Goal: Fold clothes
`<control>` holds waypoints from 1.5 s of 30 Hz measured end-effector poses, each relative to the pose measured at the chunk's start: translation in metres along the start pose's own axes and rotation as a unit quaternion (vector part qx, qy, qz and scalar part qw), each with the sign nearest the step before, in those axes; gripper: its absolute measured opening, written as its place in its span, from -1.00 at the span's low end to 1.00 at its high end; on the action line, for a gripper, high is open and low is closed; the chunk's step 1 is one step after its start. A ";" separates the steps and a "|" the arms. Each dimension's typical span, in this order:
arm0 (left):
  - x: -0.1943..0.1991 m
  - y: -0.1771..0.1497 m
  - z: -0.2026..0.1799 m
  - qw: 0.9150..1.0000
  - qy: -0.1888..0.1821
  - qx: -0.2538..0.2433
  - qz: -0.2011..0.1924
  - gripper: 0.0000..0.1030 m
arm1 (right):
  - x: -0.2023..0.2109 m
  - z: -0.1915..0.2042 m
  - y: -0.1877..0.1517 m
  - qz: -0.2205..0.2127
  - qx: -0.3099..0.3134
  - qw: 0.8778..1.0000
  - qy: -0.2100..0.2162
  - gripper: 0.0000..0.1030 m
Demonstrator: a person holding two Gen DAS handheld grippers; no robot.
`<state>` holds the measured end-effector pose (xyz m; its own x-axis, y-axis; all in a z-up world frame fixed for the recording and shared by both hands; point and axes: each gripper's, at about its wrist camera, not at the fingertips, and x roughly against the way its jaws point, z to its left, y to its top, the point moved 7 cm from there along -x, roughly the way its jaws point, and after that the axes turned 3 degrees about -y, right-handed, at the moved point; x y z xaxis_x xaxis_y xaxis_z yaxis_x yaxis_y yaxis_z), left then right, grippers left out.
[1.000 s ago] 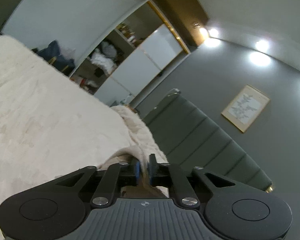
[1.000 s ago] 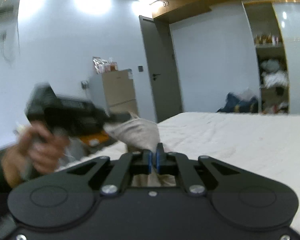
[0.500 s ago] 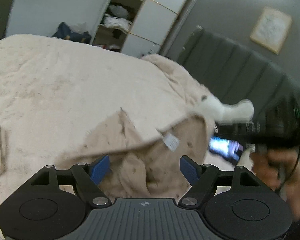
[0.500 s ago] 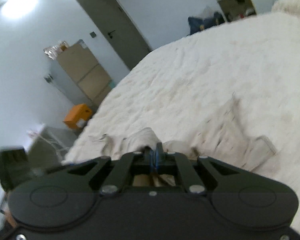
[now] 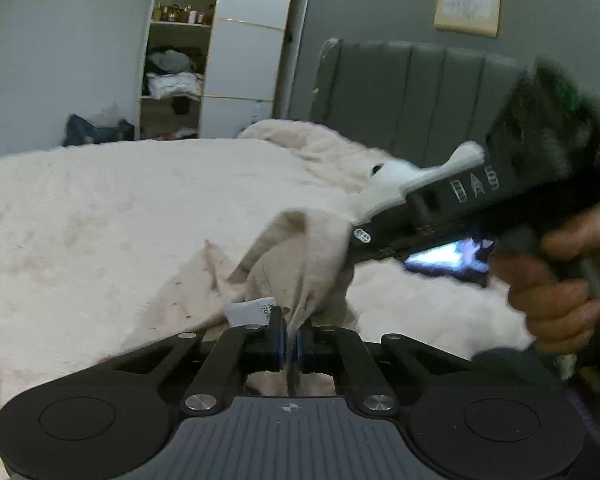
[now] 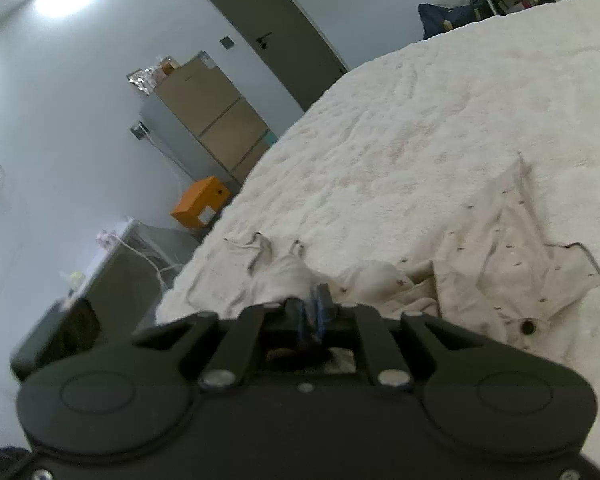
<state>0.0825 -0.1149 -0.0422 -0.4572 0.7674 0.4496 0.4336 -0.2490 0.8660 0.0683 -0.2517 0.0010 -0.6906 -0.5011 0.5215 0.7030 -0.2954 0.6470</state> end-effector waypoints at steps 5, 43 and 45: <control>0.033 0.009 0.025 0.998 -0.041 0.041 0.004 -0.95 | 0.002 0.022 -0.017 -0.002 0.163 0.986 -0.030 0.11; 0.046 -0.093 0.074 0.865 -0.201 0.459 -0.006 0.27 | 0.051 0.045 -0.020 -0.036 0.214 0.975 -0.050 -0.84; 0.044 -0.103 0.095 0.852 -0.184 0.491 -0.008 0.26 | 0.045 0.055 -0.041 -0.008 0.276 0.959 -0.057 -0.84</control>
<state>0.0912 0.0005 -0.1320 -0.2732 0.9443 0.1835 0.9523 0.2385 0.1905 -0.0013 -0.2175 0.0281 -0.7363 -0.3993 0.5463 0.5164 0.1902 0.8350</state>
